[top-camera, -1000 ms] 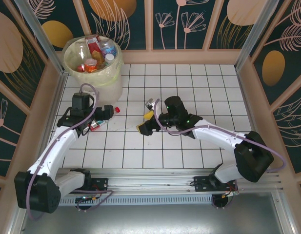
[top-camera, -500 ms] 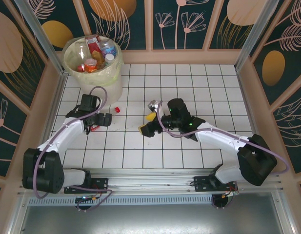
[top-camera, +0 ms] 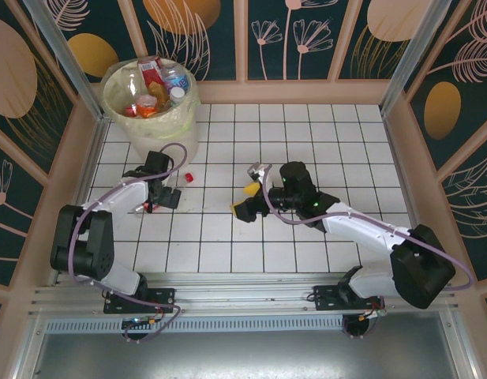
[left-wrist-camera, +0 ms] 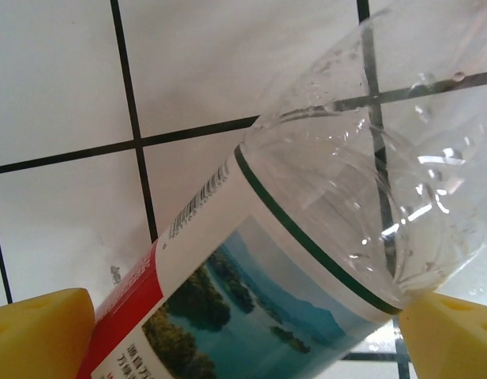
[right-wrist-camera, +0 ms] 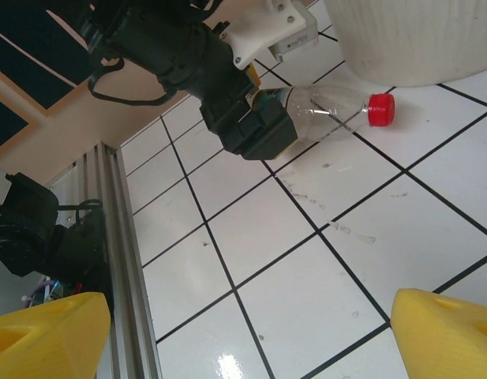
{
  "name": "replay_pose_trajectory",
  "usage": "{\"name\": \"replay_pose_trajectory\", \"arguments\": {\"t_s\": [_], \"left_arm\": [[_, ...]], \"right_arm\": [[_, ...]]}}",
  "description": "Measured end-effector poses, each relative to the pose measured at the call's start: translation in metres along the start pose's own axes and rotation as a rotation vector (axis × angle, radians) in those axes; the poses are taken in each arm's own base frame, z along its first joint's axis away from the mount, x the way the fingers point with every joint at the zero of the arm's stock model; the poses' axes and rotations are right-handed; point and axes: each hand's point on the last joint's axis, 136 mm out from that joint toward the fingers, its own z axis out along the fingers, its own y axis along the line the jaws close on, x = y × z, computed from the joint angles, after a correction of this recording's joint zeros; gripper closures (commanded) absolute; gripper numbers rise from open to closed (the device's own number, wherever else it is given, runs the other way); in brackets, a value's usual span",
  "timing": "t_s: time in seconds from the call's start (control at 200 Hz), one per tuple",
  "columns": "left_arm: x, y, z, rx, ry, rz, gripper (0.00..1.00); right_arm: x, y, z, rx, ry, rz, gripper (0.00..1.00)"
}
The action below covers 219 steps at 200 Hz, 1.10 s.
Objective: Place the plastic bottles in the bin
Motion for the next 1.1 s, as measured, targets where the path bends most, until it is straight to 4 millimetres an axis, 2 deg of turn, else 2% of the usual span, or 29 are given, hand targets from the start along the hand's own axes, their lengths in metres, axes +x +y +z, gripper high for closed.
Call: {"name": "replay_pose_trajectory", "arguments": {"t_s": [0.17, 0.31, 0.585, 0.761, 0.851, 0.986, 1.096], "left_arm": [[-0.002, -0.003, 0.009, 0.002, 0.023, 0.01, 0.01], [-0.002, -0.011, 0.012, 0.009, 0.033, 0.026, 0.06], [-0.003, -0.047, 0.006, 0.049, 0.018, 0.044, 0.33], [-0.008, -0.057, 0.003, 0.057, 0.001, -0.007, 0.52], [-0.012, -0.066, 0.001, 0.074, -0.016, -0.015, 0.52], [-0.014, -0.091, -0.007, 0.149, -0.034, -0.002, 0.53], [-0.022, -0.118, -0.028, 0.285, -0.087, -0.021, 0.54]], "right_arm": [[0.001, -0.003, -0.004, 0.009, -0.007, 0.002, 0.07], [0.001, -0.003, -0.005, 0.011, -0.009, 0.003, 0.07], [0.002, -0.005, -0.006, 0.014, -0.008, 0.01, 0.07], [0.002, -0.005, -0.006, 0.016, -0.009, 0.017, 0.07], [0.001, -0.005, -0.006, 0.016, -0.011, 0.023, 0.07], [-0.003, 0.001, -0.013, 0.007, -0.03, 0.014, 0.03], [-0.015, 0.013, -0.023, -0.01, -0.069, -0.009, 0.01]]}}
